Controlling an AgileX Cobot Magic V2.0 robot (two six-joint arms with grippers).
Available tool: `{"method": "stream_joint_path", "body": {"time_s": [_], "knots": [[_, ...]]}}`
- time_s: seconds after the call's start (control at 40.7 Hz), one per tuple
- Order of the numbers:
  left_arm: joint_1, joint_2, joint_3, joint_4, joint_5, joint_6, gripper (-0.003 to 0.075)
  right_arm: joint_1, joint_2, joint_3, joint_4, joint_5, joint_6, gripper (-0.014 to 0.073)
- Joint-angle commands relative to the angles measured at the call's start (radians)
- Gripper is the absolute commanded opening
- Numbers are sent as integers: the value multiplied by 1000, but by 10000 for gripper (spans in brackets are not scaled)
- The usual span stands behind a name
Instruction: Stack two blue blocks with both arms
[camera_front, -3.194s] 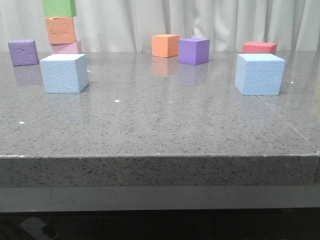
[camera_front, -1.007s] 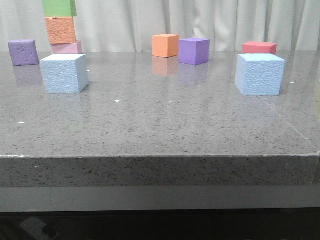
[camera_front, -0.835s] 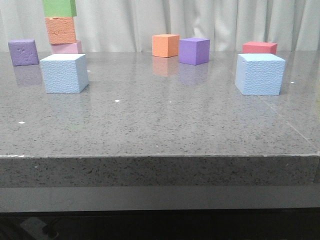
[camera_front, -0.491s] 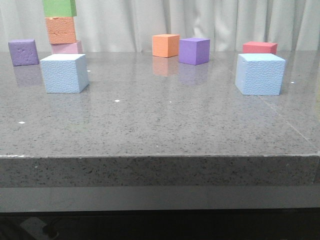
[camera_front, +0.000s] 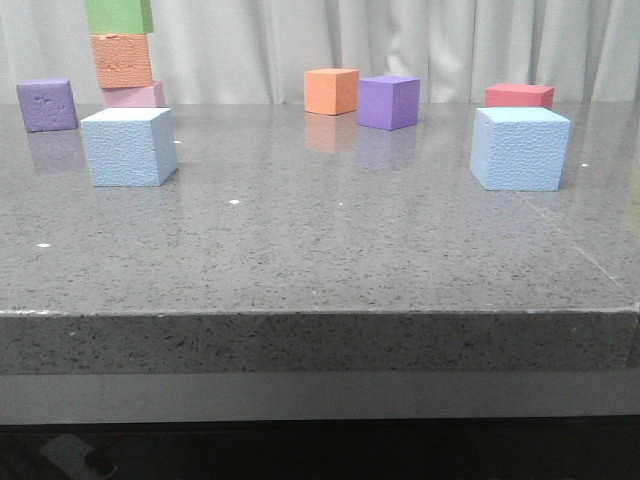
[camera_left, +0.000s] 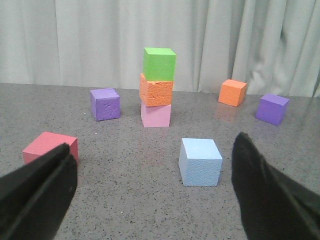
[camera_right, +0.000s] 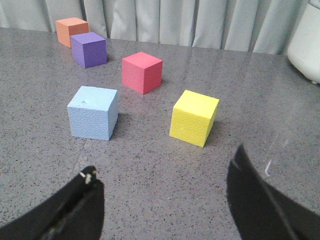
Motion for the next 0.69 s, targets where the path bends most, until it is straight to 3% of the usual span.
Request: {"method": "stream_joint_path", "body": {"time_s": [0.0, 0.295, 0.565, 0.663], "knots": [[1, 18, -35, -11, -89, -10, 619, -6, 18, -36, 0, -77, -7, 530], [1, 18, -35, -11, -89, -10, 619, -6, 27, -52, 31, -62, -7, 530], [1, 18, -35, -11, -89, -10, 619, -6, 237, -293, 124, 248, -21, 530], [1, 18, -35, -11, -89, -10, 619, -6, 332, -362, 175, 331, -86, 533]]}}
